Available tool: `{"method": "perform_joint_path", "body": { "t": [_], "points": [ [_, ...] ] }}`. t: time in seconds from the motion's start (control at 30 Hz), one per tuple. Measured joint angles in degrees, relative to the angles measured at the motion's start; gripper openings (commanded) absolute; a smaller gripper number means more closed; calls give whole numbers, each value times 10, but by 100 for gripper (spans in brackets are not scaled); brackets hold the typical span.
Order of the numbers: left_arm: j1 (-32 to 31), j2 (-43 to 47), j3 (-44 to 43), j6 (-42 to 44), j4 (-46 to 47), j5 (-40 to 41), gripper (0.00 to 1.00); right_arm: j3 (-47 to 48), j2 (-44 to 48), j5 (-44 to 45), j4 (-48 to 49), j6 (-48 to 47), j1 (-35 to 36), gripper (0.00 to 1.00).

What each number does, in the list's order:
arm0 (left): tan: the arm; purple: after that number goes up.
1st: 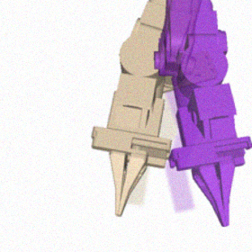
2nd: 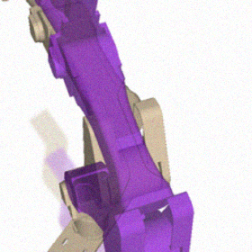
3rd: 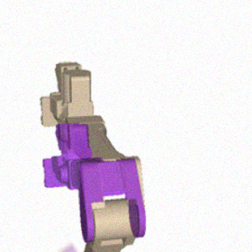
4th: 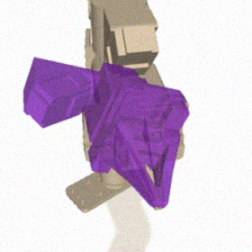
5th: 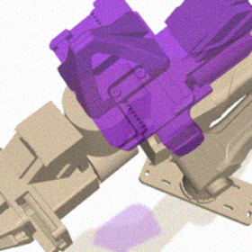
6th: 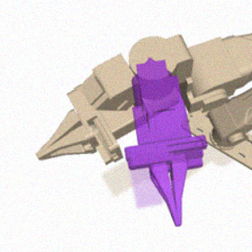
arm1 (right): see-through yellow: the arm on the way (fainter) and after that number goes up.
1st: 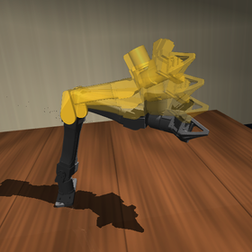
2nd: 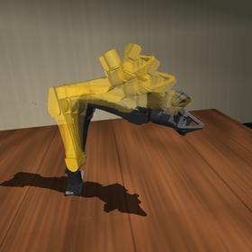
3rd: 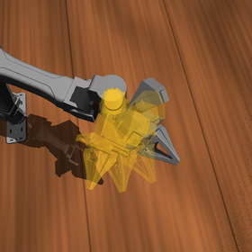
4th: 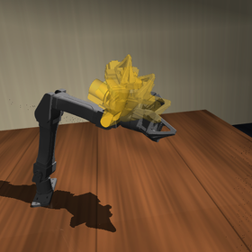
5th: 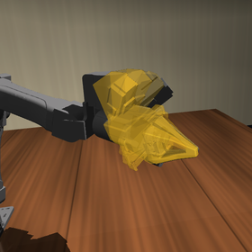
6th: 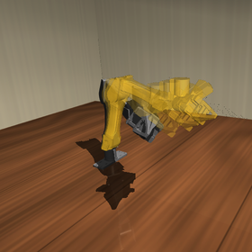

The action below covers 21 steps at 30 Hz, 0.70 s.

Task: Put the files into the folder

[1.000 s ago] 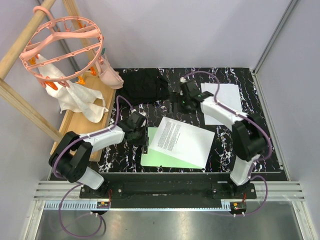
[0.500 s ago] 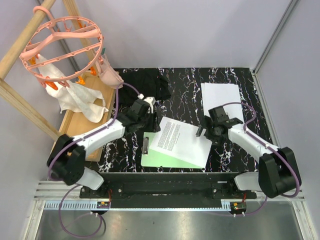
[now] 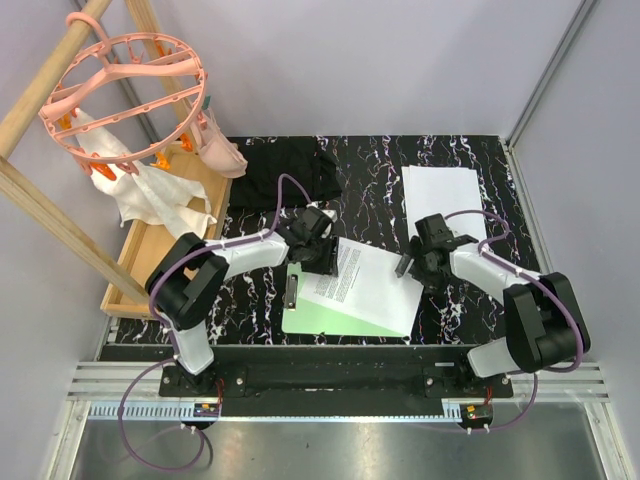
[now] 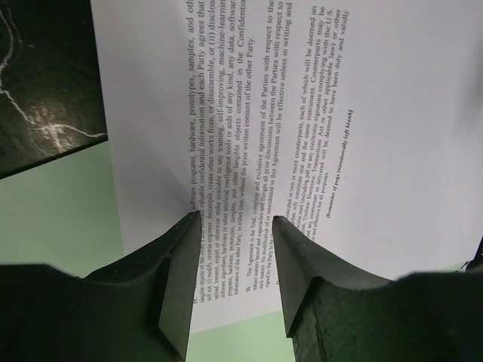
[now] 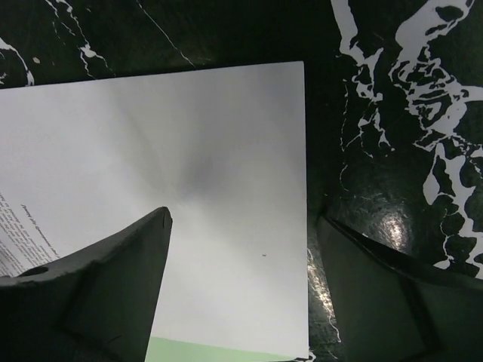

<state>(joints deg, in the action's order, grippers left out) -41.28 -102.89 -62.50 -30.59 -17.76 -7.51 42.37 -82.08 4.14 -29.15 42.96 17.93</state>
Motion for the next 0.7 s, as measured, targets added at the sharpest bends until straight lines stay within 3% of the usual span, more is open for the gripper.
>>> {"method": "perform_joint_path", "body": {
  "t": [0.17,0.3,0.43,0.7],
  "points": [
    [-16,0,16,-21,13,-11,45,20,-26,-1,12,2,-9,82],
    [-29,9,35,-36,37,-23,45,50,-59,-2,23,-2,-34,68],
    [-49,19,52,-45,49,-35,45,83,-97,-1,36,-22,-55,63],
    [-71,41,60,-50,34,-54,56,120,-134,-2,41,-72,-59,51]
  ]
}}
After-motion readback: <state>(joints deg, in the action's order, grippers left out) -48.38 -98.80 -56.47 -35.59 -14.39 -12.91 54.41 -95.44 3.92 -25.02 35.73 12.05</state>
